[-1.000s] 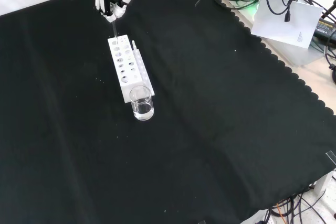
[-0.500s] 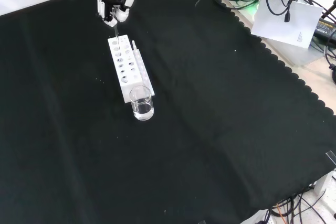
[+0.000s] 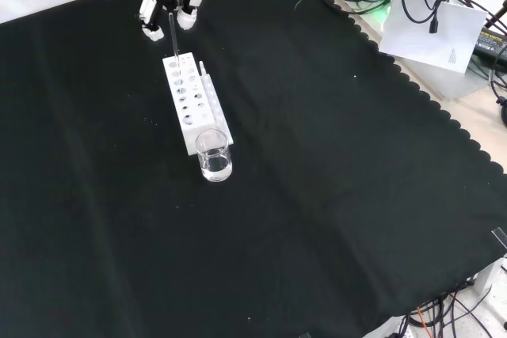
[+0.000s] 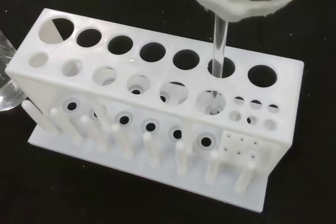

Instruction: Put the glass rod back on the white test tube rack.

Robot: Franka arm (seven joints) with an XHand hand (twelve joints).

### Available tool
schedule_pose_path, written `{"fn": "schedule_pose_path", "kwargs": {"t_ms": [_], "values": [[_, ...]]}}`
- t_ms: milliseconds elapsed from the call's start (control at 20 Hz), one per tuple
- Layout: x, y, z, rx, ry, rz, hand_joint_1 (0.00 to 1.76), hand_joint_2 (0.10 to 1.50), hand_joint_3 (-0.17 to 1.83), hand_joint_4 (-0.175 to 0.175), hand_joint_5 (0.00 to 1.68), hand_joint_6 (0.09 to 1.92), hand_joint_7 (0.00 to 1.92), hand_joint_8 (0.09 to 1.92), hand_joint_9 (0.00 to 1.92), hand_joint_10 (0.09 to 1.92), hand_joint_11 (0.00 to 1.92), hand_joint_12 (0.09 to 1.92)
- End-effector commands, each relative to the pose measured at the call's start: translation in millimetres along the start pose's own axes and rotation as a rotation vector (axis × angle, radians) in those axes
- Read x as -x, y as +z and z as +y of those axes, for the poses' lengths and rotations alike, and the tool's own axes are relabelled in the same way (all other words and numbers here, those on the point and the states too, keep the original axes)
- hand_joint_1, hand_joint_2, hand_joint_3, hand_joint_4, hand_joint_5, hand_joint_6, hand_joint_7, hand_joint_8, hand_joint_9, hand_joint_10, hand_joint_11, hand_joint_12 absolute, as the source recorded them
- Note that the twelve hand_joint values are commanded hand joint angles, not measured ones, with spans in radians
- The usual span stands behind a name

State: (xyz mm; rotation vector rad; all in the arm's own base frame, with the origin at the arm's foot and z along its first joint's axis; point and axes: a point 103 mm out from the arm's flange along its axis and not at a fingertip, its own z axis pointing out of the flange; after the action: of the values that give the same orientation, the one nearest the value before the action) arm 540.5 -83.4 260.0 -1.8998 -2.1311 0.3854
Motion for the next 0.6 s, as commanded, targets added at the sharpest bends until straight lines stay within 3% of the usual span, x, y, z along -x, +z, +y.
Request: {"fn": "schedule_pose_path", "kwargs": {"t_ms": [50,600], "values": [[5.9,-6.2,-5.2,-0.005,0.015,0.003,1.5,0.84,-0.17,-0.124,0.28,0.39,0.41,0.84,1.63,0.84,1.71,1.04],[1.6,-38.5,-34.1,0.034,0.028,0.001,1.5,0.84,-0.17,-0.127,0.3,0.37,0.42,0.84,1.64,0.85,1.72,1.04]]}}
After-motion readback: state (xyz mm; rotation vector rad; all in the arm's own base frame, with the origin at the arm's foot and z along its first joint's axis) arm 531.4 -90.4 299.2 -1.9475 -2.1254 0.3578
